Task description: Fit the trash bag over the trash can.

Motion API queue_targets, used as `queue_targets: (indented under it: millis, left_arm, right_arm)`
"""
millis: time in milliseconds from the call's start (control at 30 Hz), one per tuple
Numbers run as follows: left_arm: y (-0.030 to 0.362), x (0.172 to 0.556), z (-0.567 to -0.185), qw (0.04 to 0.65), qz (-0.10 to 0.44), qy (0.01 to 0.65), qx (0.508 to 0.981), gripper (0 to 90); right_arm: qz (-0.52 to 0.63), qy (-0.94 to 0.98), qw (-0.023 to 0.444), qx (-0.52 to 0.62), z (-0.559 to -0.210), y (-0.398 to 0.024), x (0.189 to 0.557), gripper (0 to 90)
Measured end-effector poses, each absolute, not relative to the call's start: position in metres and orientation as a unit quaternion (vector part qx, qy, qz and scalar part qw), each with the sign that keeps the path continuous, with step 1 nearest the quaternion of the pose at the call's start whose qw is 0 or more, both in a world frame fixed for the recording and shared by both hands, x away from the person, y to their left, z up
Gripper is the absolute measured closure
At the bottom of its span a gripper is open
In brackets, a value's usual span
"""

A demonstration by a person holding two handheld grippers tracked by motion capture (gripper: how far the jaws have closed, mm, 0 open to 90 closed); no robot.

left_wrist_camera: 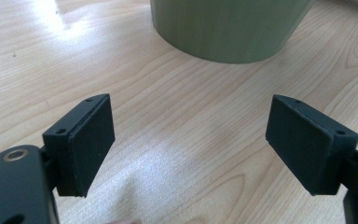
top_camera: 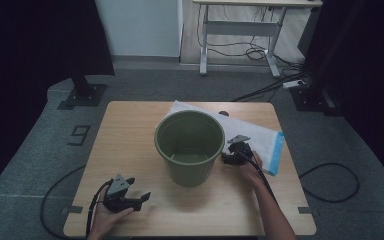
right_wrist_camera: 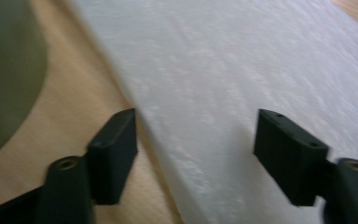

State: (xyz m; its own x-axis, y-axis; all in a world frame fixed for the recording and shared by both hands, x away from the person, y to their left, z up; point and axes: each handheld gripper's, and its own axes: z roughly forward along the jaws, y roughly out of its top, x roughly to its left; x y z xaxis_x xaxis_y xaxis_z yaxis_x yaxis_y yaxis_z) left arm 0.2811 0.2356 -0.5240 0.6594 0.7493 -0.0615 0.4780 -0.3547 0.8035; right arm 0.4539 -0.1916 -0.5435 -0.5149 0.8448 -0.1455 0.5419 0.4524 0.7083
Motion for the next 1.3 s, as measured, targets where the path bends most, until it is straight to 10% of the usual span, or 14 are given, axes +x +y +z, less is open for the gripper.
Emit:
queue_targets:
  millis: [333,1100,1300]
  left_arm:
    - [0.235,0.284,-0.523,0.419,0.166,0.39,0.803,15.7]
    - [0.23,0.287,-0.524,0.418,0.16,0.394,0.803,16.5]
    - [0.231,0.288,-0.525,0.417,0.159,0.395,0.803,16.5]
  right_arm:
    - [0.314,0.811,0.222,0.44,-0.541,-0.208,0.446,88.3]
    - [0.332,0.795,0.238,0.449,-0.546,-0.281,0.29,88.4]
    - [0.358,0.782,0.238,0.45,-0.539,-0.275,0.293,55.8]
